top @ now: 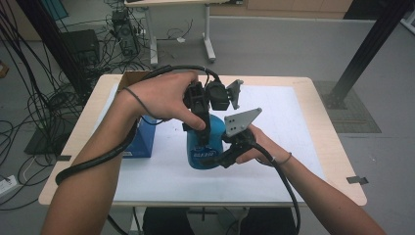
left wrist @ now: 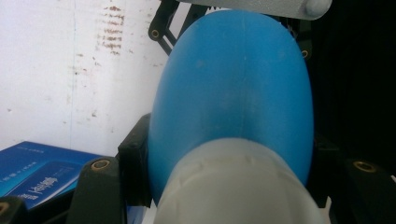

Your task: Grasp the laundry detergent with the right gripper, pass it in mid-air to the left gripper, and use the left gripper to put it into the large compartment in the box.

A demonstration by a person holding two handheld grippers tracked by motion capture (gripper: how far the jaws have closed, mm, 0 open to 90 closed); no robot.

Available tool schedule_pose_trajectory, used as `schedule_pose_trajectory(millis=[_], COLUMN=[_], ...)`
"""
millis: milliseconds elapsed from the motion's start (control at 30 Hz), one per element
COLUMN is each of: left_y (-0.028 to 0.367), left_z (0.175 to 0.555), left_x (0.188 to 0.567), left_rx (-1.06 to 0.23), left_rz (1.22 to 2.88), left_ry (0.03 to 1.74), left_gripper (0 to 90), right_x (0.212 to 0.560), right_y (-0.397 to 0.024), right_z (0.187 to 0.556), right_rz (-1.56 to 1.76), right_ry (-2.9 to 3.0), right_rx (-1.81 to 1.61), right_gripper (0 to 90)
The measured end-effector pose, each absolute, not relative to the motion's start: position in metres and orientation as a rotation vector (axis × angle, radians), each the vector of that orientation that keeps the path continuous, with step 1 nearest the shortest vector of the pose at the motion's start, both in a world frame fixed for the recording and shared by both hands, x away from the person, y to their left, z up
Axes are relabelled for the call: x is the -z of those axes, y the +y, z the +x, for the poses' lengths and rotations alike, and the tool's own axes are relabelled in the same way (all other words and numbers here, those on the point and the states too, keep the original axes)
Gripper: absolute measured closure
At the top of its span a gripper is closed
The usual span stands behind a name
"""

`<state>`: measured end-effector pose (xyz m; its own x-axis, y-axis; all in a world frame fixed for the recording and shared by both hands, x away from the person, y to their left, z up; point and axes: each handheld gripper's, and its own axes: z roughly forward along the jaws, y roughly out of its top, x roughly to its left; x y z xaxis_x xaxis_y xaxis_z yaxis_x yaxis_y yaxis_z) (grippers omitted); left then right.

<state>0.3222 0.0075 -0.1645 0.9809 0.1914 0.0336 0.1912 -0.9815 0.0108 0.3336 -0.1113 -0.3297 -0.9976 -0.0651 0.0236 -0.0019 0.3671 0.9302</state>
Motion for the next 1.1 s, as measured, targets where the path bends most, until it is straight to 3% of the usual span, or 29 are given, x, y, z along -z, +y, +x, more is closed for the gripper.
schedule_pose_trajectory(millis=[267,633,1100], left_y=[0.006,0.006,0.005], left_z=[0.321,0.323,0.323], left_x=[0.16,0.161,0.161], left_rx=[-0.091,-0.113,-0.109], left_rz=[3.104,3.104,3.097], left_ry=[0.298,0.322,0.32], left_gripper=[37.4,37.4,37.5], right_x=[0.33,0.334,0.339], right_y=[-0.112,-0.117,-0.125], right_z=[0.335,0.339,0.339], right_rz=[0.05,-0.062,-0.034], right_ry=[-2.519,-2.457,-2.512], right_rx=[1.779,1.832,1.849], right_gripper=[38.2,2.3,1.6])
